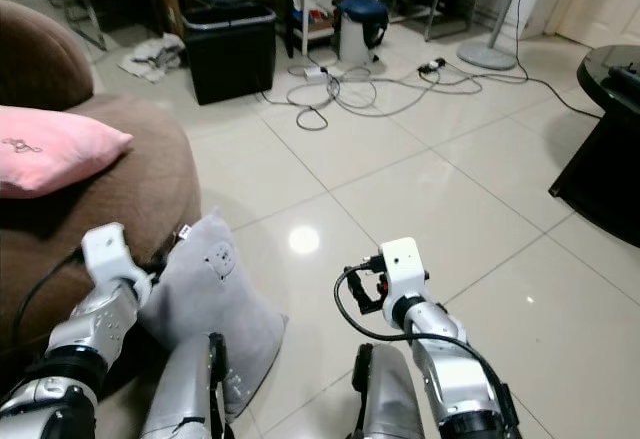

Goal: Move the pillow to the sofa from floor

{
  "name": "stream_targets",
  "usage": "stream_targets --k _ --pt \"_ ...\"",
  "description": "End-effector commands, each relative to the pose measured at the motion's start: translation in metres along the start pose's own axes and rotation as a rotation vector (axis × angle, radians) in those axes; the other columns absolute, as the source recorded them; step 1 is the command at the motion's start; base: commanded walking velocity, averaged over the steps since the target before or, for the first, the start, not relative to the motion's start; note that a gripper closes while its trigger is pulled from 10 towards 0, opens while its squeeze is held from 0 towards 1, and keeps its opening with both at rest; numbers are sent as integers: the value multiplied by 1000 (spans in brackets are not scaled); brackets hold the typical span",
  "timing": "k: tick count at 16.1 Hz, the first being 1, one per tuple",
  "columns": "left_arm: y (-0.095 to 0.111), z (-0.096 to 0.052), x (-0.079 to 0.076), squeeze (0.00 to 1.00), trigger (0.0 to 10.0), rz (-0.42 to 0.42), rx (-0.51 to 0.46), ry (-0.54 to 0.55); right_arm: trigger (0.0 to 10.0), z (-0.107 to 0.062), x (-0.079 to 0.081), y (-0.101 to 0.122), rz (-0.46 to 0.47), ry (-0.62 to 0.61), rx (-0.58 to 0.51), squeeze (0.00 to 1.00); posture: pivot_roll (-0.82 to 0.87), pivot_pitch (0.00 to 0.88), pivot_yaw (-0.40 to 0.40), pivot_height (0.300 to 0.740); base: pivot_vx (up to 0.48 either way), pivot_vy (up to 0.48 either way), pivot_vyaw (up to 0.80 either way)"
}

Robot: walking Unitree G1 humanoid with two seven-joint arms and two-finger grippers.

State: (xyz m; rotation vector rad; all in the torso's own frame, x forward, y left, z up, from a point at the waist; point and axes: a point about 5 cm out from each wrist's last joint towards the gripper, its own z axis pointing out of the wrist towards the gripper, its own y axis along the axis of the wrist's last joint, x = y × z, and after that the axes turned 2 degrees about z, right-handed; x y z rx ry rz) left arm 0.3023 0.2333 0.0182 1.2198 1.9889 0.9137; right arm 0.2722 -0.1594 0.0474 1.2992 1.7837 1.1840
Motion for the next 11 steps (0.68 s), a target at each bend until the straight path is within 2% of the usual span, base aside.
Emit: stream_targets --k 1,3,4,5,7,9,10,11 --pt "1 2 -1 1000 10000 6 5 25 10000 -1 -2 11 -40 16 -14 0 -6 0 -61 533 0 0 0" --pt "2 4 6 1000 10000 -19 -2 76 10000 -4 -2 21 -75 38 -22 0 -56 0 -66 533 0 0 0" --pt "3 3 18 1000 10000 -43 -17 150 10000 -10 -4 28 -99 46 -29 0 -93 15 -67 533 0 0 0" --pt "4 3 23 1000 10000 -64 -22 176 10000 -13 -5 32 -104 47 -33 0 -107 30 -68 533 0 0 0" --pt "-1 1 36 1000 10000 -145 -26 252 10000 -29 -10 43 -126 52 -43 0 -159 96 -92 533 0 0 0" --pt "-6 -1 46 1000 10000 -161 -26 320 10000 -38 -13 49 -154 62 -30 0 -174 119 -110 533 0 0 0" --pt "-16 -3 51 1000 10000 -278 -2 346 10000 -49 -12 53 -168 80 -18 0 -189 141 -141 533 0 0 0" --pt "-21 -4 52 1000 10000 -297 12 355 10000 -55 -11 56 -186 89 -6 0 -200 151 -164 533 0 0 0"
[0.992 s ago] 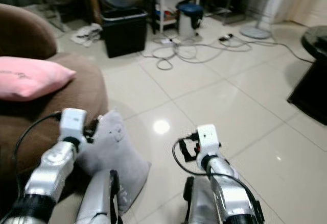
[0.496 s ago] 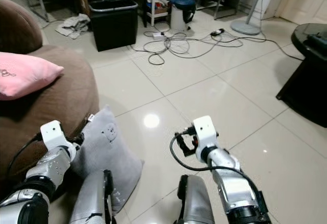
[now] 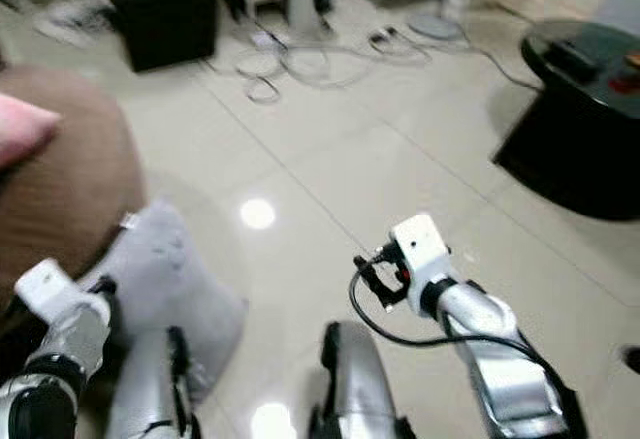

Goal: Move the pillow to the sofa from floor

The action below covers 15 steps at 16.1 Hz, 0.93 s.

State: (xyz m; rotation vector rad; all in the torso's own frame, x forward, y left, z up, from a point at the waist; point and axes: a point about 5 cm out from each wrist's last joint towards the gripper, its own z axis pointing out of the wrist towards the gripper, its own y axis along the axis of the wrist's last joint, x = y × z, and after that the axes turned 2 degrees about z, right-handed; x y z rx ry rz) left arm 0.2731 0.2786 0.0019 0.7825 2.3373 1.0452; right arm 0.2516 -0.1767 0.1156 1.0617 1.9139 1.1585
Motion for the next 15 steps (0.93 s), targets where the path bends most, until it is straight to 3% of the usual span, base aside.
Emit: stream_targets --k 1,2,3,5,6,7,8,11,12,13,14,15 --pt "-12 -2 2 1000 10000 -19 40 34 10000 -8 -4 9 -12 19 5 0 -206 161 -180 533 0 0 0" --pt "-13 -2 3 1000 10000 -21 44 40 10000 -8 -4 11 -14 25 4 0 -206 161 -180 533 0 0 0" --pt "-13 -2 9 1000 10000 -79 22 80 10000 -13 -2 14 -18 36 9 0 -220 203 -195 533 0 0 0" --pt "-9 -2 19 1000 10000 -203 -49 120 10000 -22 0 17 -24 51 19 0 -233 198 -209 533 0 0 0" --pt "-7 -2 20 1000 10000 -331 -87 99 10000 -29 2 18 -17 62 25 0 -235 194 -217 533 0 0 0" --pt "-5 -3 20 1000 10000 -380 -104 79 10000 -31 3 18 -13 69 26 0 -236 194 -218 533 0 0 0" --pt "-1 -3 13 1000 10000 -483 -149 -9 10000 -38 6 19 -15 87 36 0 -253 192 -214 533 0 0 0" --pt "3 -6 -3 1000 10000 -561 -197 -164 10000 -50 12 20 -18 115 42 0 -280 165 -210 533 0 0 0" --pt "4 -6 -6 427 10000 -561 -205 -187 10000 -52 14 19 -19 125 43 0 -282 158 -209 533 0 0 0" --pt "4 -7 -7 427 10000 -565 -212 -199 10000 -54 16 19 -19 132 44 0 -281 153 -209 533 0 0 0" --pt "4 -10 -24 0 10000 -470 -207 -312 10000 -58 20 19 -16 145 51 0 -282 150 -205 533 0 0 0" --pt "3 -11 -28 0 10000 -433 -197 -332 10000 -58 20 19 -15 146 53 0 -282 150 -205 533 0 0 0"
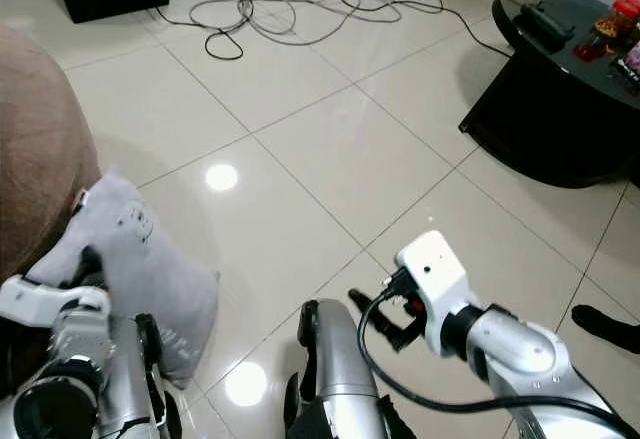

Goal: Move the pillow to the sofa from floor

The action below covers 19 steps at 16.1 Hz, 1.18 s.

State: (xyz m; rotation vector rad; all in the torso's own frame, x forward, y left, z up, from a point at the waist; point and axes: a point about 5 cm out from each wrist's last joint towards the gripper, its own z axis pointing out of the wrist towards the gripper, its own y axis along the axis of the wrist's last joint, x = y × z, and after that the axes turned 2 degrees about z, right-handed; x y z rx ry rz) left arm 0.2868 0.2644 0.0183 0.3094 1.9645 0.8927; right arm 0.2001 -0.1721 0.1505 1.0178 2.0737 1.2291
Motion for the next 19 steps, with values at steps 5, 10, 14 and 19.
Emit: stream_targets --k 5,10,14,19 --pt "-23 -9 2 0 10000 158 100 -23 10000 -13 10 -1 -85 67 41 0 -306 134 -198 533 0 0 0" --pt "-11 -12 25 0 10000 262 30 209 10000 -9 12 -2 -132 96 53 0 -289 141 -206 533 0 0 0" --pt "14 -11 42 1000 10000 179 -104 283 10000 -7 13 -3 -129 105 46 0 -280 137 -208 533 0 0 0" --pt "9 -14 48 1000 10000 156 -60 287 10000 -7 14 0 -137 111 38 0 -294 140 -210 533 0 0 0"
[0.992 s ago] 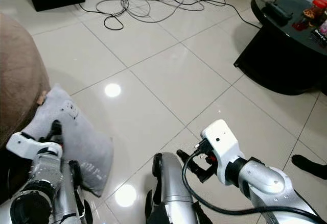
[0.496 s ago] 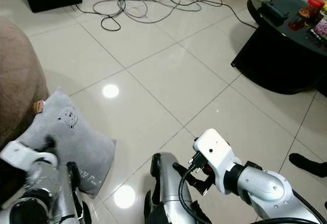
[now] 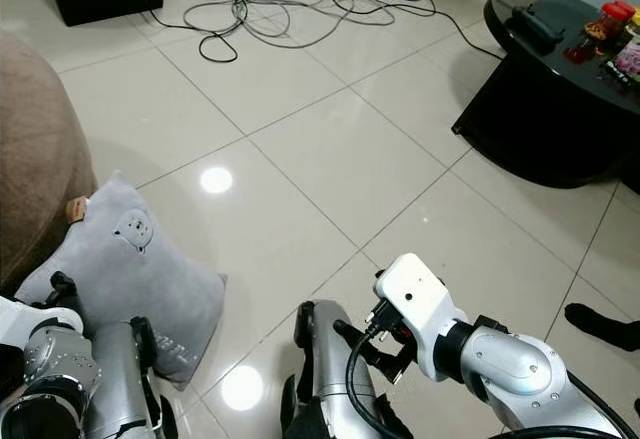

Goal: Move the pillow to the sofa from floor

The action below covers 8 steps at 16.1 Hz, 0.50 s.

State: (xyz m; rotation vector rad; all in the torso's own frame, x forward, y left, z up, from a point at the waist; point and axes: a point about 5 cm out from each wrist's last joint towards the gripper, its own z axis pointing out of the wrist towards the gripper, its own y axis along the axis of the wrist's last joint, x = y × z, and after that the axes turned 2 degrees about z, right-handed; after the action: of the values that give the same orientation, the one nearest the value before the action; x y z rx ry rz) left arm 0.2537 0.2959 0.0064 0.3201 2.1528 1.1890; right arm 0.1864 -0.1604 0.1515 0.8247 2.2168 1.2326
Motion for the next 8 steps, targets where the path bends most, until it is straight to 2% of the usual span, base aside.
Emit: stream_targets --k 1,5,6,7,8 --pt "-11 -4 5 1000 10000 -9 45 13 10000 -2 -2 1 -14 -8 5 0 -297 140 -215 533 0 0 0" --pt "-12 -5 -4 1000 10000 18 45 -25 10000 6 12 21 -90 98 -146 0 -300 155 -244 533 0 0 0" --pt "-14 -6 -9 616 10000 57 49 -56 10000 17 18 22 -123 144 -197 0 -296 156 -247 533 0 0 0" --pt "-14 -6 -12 0 10000 68 36 -61 10000 21 19 25 -152 174 -224 0 -290 149 -262 533 0 0 0" --pt "-12 -6 -12 0 10000 63 20 -54 10000 22 18 30 -162 182 -242 0 -294 148 -266 533 0 0 0"
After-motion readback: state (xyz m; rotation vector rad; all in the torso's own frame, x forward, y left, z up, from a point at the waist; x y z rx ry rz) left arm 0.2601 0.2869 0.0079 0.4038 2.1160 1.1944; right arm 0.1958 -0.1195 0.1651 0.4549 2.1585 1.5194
